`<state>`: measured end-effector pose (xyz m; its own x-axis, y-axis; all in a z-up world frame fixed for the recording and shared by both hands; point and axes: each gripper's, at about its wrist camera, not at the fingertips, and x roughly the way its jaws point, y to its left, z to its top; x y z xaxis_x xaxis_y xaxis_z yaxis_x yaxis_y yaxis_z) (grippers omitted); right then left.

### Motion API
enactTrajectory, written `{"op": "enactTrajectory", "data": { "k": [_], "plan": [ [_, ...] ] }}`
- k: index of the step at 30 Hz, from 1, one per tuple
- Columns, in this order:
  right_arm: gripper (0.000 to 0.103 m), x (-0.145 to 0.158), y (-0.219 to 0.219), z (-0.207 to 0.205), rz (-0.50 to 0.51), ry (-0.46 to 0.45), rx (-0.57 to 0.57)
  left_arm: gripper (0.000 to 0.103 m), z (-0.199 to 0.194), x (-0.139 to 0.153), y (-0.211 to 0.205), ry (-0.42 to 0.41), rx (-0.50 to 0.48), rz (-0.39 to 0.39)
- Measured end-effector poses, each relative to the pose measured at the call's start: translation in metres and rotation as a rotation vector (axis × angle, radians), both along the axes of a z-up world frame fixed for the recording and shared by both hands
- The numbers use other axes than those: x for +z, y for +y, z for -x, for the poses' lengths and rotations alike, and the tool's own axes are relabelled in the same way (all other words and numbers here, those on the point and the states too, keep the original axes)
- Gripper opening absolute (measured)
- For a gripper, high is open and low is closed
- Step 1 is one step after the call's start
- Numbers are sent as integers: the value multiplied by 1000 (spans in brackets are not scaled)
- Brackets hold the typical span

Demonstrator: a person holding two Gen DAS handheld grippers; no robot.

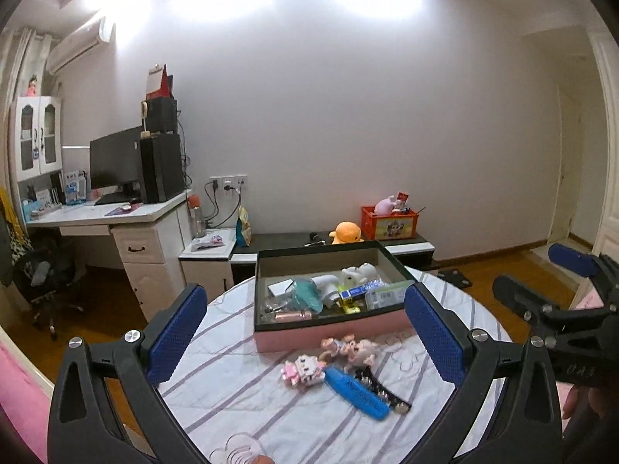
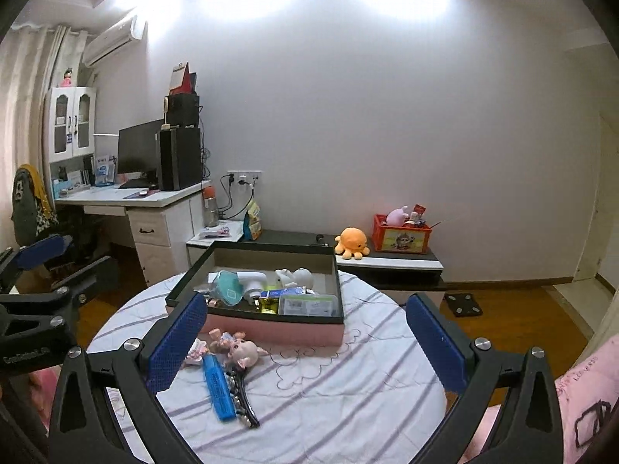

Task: Organize rigid objects
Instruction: 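Withdraw both tools from the box back over the bed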

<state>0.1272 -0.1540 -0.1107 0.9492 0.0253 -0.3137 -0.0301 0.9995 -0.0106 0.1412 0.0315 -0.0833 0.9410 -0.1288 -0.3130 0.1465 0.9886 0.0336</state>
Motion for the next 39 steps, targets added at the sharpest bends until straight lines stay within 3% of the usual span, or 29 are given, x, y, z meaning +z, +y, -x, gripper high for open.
{"op": "enactTrajectory", "data": {
  "k": [11,26,32,39],
  "plan": [
    [103,0,-1,28,-34,-18,-8,103,38,8,-5,-50,12,-25],
    [103,-9,-2,27,-43,6,-7,103,35,4,-8,-28,9,-59],
    [103,-22,-3,15,-37,55,-7,103,21,-16,-1,42,-4,-45],
    [103,-58,-7,-9,-34,167,-9,103,-5,-62,13,195,13,-28]
  ]
}}
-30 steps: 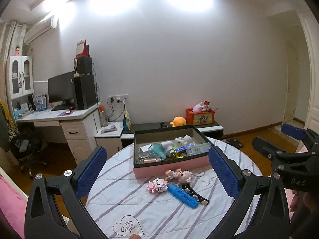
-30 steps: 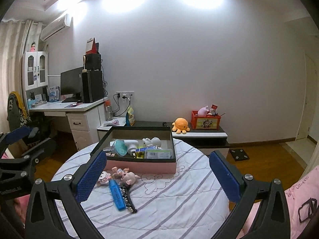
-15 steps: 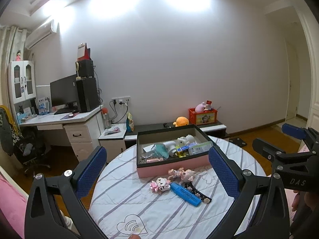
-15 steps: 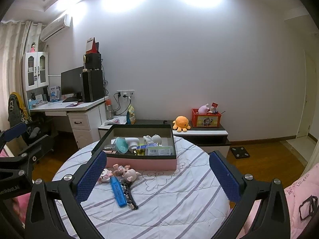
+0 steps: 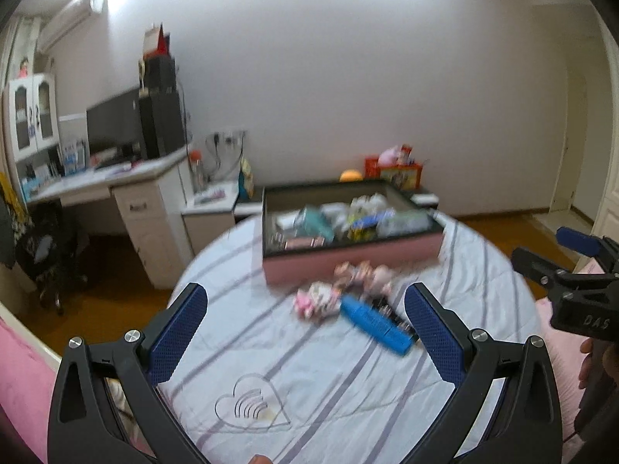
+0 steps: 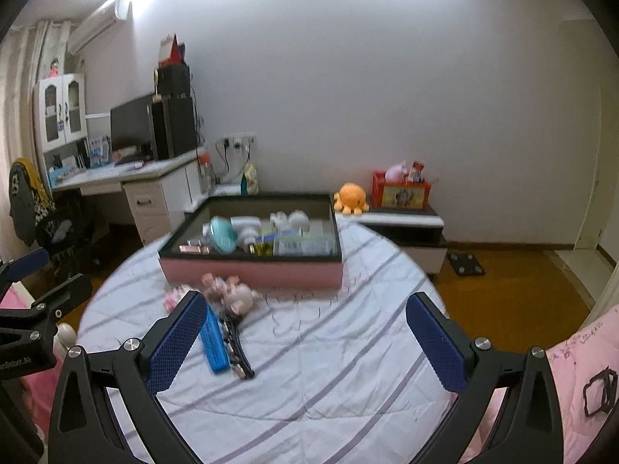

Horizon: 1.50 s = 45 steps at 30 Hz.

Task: Organize rigid objects
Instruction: 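Withdraw both tools from the box back over the bed, then grasp the pig doll with the right tool while the left tool grasps the pixel-block figure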

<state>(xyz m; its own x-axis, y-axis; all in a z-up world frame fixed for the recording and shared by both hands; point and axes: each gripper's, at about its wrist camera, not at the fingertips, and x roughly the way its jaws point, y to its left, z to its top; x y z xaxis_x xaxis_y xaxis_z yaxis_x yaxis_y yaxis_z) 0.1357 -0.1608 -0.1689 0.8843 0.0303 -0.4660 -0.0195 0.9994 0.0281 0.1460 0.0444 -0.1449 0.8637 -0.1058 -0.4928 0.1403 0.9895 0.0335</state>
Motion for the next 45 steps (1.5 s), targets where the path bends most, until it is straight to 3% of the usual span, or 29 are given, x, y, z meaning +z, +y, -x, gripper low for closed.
{"op": "enactTrajectory", "data": {
  "k": [7,29,31,33,37,45],
  "plan": [
    [103,-40,9,-31,6,120,31,103,-30,-41,7,142,18,-2],
    [102,-88,75,-161,39,321,210,103,-107,-83,28,275,42,-6],
    [90,-92,74,-166,34,344,220,103,-111,-84,28,278,40,-1],
    [62,-97,72,-169,-5,367,256,103,-114,-85,26,282,32,3],
    [62,-99,61,-163,-26,354,264,103,-124,-89,13,297,-2,2],
    [59,-91,13,-141,-18,313,171,103,-145,-102,-15,361,-37,25]
  ]
}}
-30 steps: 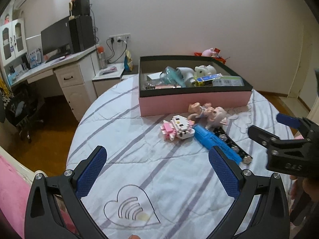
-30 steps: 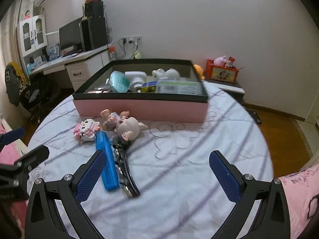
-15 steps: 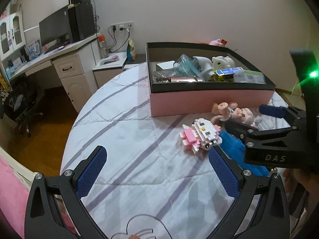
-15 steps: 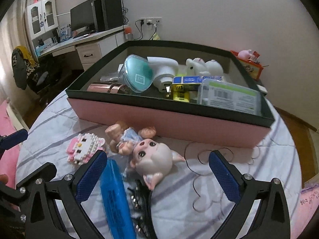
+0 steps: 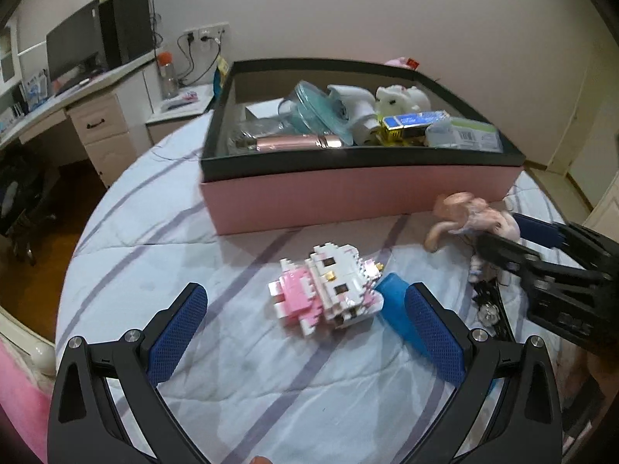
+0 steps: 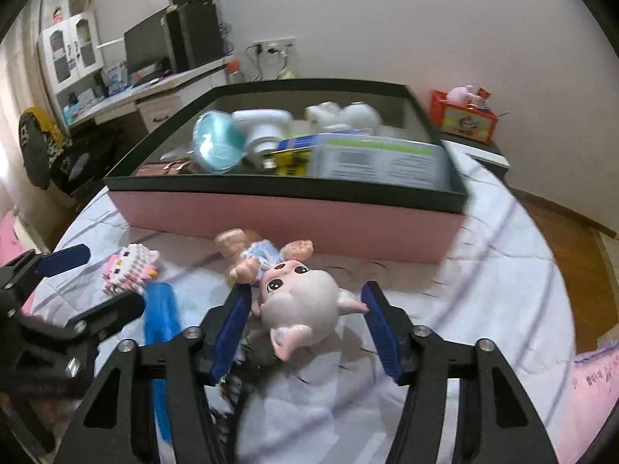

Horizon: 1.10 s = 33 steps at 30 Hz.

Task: Organize rigid objects
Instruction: 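Grasp the pig doll with the right tool while the left tool grasps the pixel-block figure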

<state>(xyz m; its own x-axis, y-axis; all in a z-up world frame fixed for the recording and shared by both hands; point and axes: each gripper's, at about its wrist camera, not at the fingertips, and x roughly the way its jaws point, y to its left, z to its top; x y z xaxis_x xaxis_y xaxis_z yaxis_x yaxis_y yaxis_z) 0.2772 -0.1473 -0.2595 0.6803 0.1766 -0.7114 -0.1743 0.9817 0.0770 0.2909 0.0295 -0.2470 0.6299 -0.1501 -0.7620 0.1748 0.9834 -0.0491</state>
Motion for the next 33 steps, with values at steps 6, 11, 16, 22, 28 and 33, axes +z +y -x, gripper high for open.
{"op": "enactTrajectory", "data": {
  "k": [6,11,16,22,28,33],
  "plan": [
    [58,7,-23,12,-19,-18,-22,103,-12,-4,3,2,94,3],
    [58,7,-23,1,-57,-8,-9,103,-14,-9,10,22,105,50],
    [61,1,-7,-12,-79,11,38,103,-17,-10,9,29,107,47],
    [64,-8,5,-26,-74,48,71,103,-15,-10,12,30,115,79],
    [51,-10,20,-29,-9,53,118,103,-12,-8,8,30,108,70],
    [44,0,10,-10,40,0,64,103,-12,-6,2,27,110,52]
  ]
}}
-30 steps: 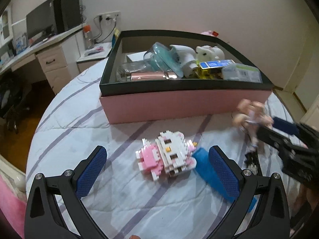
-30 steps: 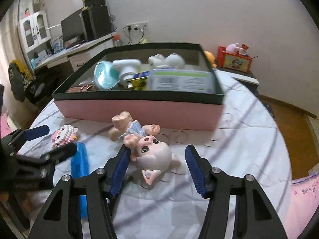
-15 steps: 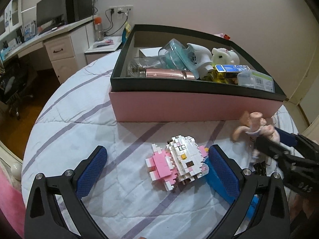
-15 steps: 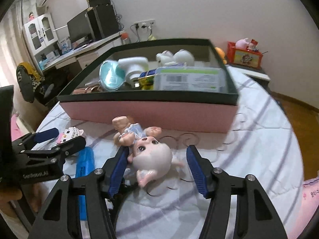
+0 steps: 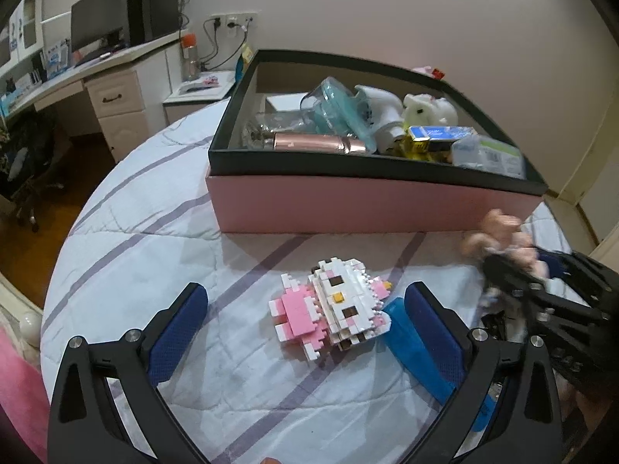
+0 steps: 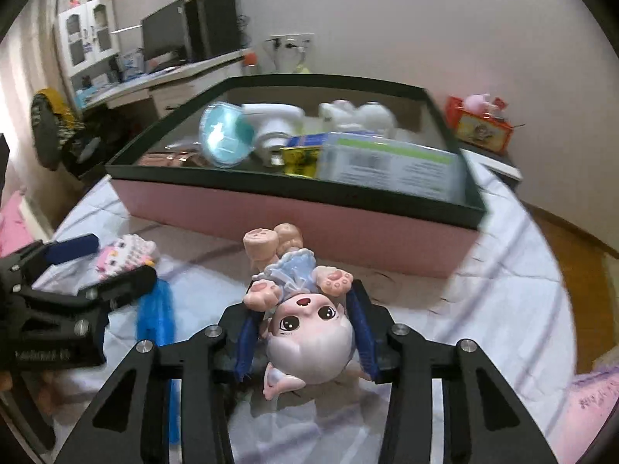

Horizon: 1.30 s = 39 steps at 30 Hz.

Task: Organize rigid objects
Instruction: 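Grasp the pig doll with the right tool while the left tool grasps the pixel-block figure, then carry pig doll and block figure into the pink box and open both tools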

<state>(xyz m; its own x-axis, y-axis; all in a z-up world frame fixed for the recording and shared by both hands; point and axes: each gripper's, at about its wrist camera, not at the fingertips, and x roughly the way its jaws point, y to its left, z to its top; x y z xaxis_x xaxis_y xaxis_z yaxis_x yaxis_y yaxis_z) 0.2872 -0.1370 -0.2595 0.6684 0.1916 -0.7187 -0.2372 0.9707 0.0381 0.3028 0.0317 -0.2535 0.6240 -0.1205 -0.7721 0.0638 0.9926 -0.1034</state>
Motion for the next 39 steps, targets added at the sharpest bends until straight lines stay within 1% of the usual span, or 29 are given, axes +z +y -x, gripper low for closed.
{"op": "enactTrajectory", "data": {
  "k": [4,6,8,10,11,12,13,15,18,24,33,39],
  "plan": [
    [44,-2,-14,9,12,7,-43,103,-2,-2,-7,0,-9,1],
    [44,-4,-20,11,-8,16,-51,99,-6,-5,-10,9,-12,-22],
    [44,-4,-21,12,-11,13,-55,80,-8,-3,-7,-2,-4,-16],
    [44,-3,-20,11,-2,13,-52,71,-8,-1,-3,-6,5,-14],
    [44,-3,-19,10,1,15,-51,65,-10,-2,-1,-2,8,-26],
    [44,-3,-19,10,-2,16,-51,62,-10,-3,-2,2,7,-43],
    [44,-3,-18,10,-2,14,-52,63,-10,-4,-3,0,1,-63],
    [44,-2,-18,8,-3,12,-52,62,-7,-4,-3,-8,-8,-71],
    [44,-1,-17,9,-2,2,-55,62,-4,1,1,-28,-12,-53],
    [44,6,-19,23,-25,-32,-67,62,11,18,2,-91,-19,-53],
    [44,32,-20,45,-55,-128,-95,62,46,55,-10,-217,-77,-41],
    [44,62,-18,65,-64,-212,-105,62,75,93,-18,-337,-93,-54]
  ]
}}
